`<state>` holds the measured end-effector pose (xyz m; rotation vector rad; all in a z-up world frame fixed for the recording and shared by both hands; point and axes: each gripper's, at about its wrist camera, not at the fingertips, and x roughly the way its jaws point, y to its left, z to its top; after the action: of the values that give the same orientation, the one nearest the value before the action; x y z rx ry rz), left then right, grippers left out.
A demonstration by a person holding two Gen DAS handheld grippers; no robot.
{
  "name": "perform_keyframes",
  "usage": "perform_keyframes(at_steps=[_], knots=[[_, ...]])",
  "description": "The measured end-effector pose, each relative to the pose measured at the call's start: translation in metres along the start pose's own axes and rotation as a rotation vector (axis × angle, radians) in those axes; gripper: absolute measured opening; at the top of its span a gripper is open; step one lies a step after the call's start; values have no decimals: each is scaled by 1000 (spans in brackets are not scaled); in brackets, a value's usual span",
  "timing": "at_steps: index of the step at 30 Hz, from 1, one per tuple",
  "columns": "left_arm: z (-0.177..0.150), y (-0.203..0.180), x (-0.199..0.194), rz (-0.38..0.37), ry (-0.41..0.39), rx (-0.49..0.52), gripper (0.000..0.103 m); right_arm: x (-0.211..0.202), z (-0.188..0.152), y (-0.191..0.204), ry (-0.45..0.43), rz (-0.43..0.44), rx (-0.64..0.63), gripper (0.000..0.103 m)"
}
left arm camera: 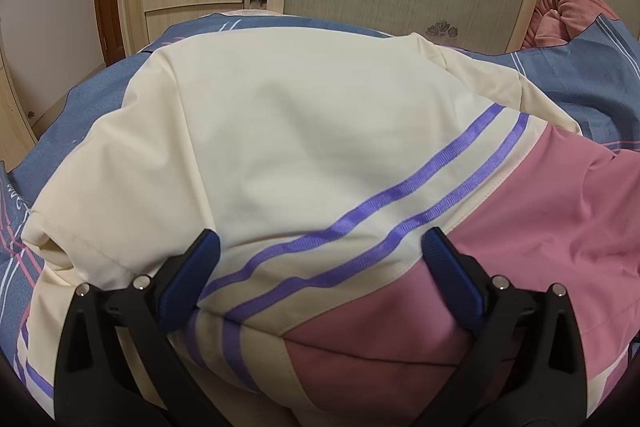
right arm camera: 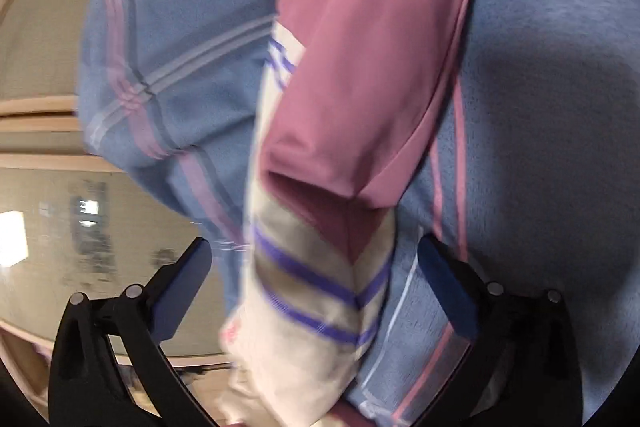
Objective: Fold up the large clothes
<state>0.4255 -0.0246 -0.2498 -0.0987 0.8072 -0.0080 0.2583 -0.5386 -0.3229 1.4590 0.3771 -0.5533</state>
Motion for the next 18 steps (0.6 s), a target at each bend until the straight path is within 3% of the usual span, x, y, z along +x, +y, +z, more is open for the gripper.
perform_keyframes(at_steps=[5,7,9,10,11,13,16,18], knots=[[0,0,0,1,-3,-1,101,11,-21,22,-157,-81,-272,102],[0,0,0,1,-2,0,101,11,-21,22,-161,-57,-298,102],[0,0,0,1,-3,-1,101,5,-16,14,-161,21,-258,98],[0,0,0,1,-3,0,101,2,-12,7,-155,79,-221,80],[0,0,1,1,-3,-1,101,1,-8,-1,-142,116,-182,70],[0,0,0,1,-3,0,101,1,-2,-12,-142,134,-135,35],[0,1,1,1,-3,0,101,0,-2,-12,-154,142,-145,21],[0,1,1,0,-3,0,101,-7,-5,-4,-183,152,-201,17]])
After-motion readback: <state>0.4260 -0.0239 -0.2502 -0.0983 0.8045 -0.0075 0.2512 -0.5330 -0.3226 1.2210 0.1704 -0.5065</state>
